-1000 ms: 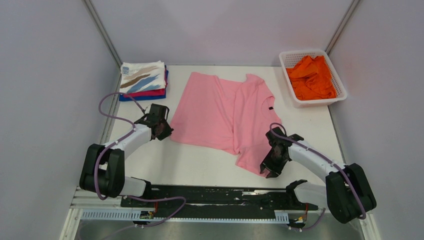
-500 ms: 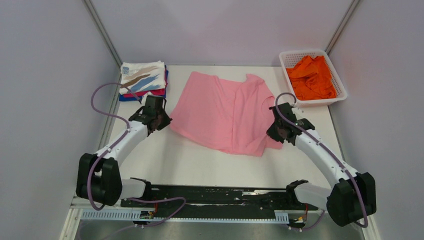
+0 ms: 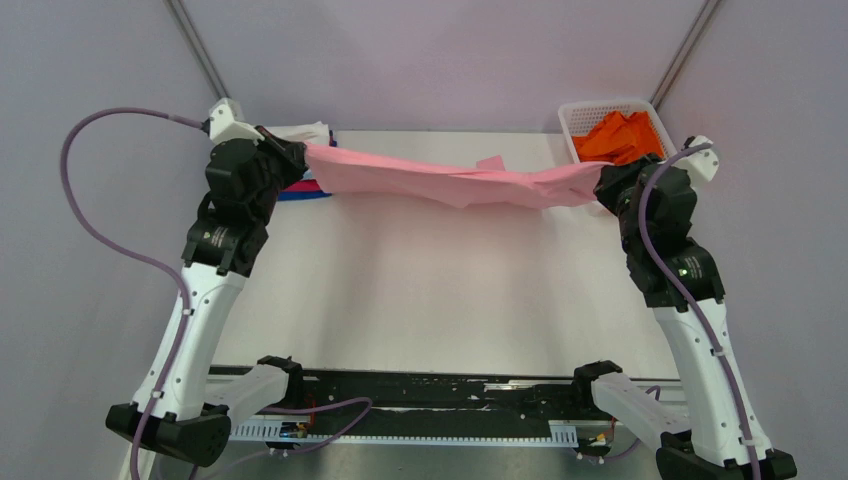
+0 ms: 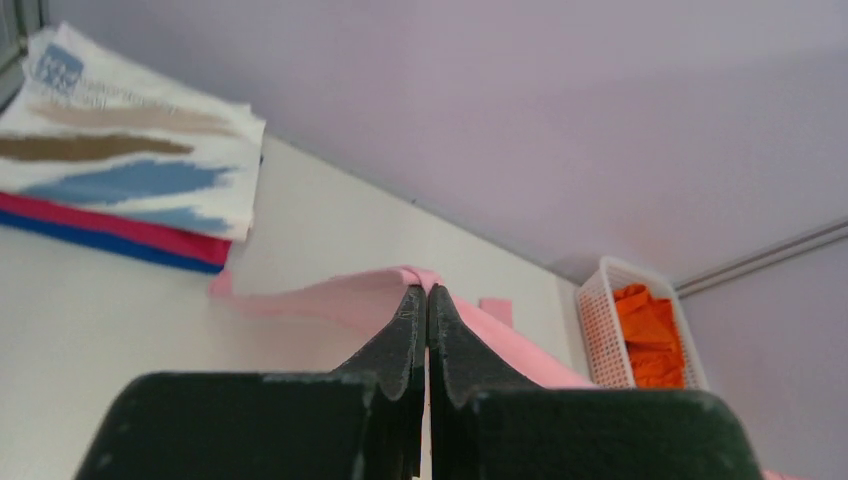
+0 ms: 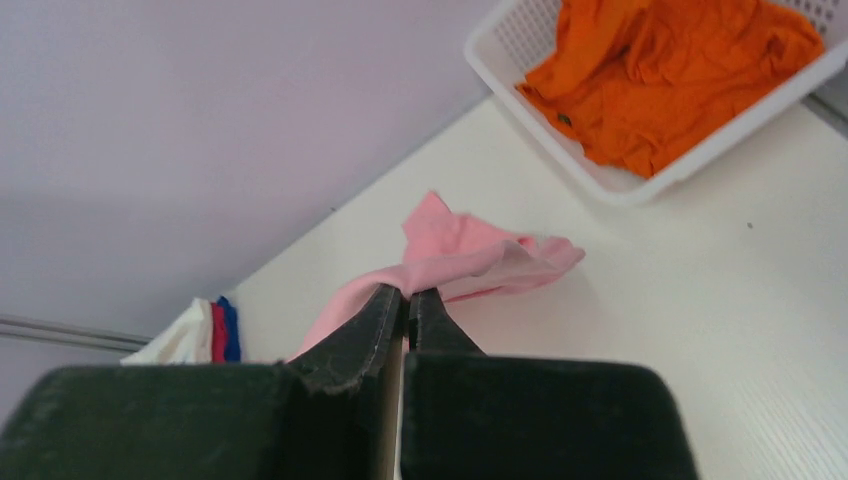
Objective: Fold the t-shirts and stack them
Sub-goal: Flatten out the tshirt
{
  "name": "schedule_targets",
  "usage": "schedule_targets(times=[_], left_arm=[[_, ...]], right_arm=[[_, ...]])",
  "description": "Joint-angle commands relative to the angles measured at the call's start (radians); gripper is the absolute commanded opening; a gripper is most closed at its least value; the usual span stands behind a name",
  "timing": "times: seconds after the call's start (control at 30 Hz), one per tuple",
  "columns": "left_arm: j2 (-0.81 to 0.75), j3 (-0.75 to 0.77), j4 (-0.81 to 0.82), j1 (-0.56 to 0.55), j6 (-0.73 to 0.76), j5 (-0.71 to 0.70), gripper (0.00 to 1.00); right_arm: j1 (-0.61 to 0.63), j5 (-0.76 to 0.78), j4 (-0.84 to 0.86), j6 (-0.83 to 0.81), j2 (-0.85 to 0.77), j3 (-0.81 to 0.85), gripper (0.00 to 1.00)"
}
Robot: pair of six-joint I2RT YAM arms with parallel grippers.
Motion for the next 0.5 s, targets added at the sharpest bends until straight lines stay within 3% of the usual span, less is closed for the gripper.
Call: schedule_targets(times=[0.0,0.27,0.47], left_arm=[[-0.066,0.176,-0.003,0.002,0.099,-0.002,0.00],[-0.095,0.466,-0.117,0.003,0.186,0.088,0.00],[-0.160,0.553,-0.146,0.002,0.203,0.141,0.00]], right_arm=[[-0.002,0.000,0.076,-0.132,-0.038,0.176,0.00],[-0.002,-0.179,0.065,-0.248,-0.103,0.416,0.00],[-0.002,-0.252,0.011,-0.305,-0.124,0.568,0.00]])
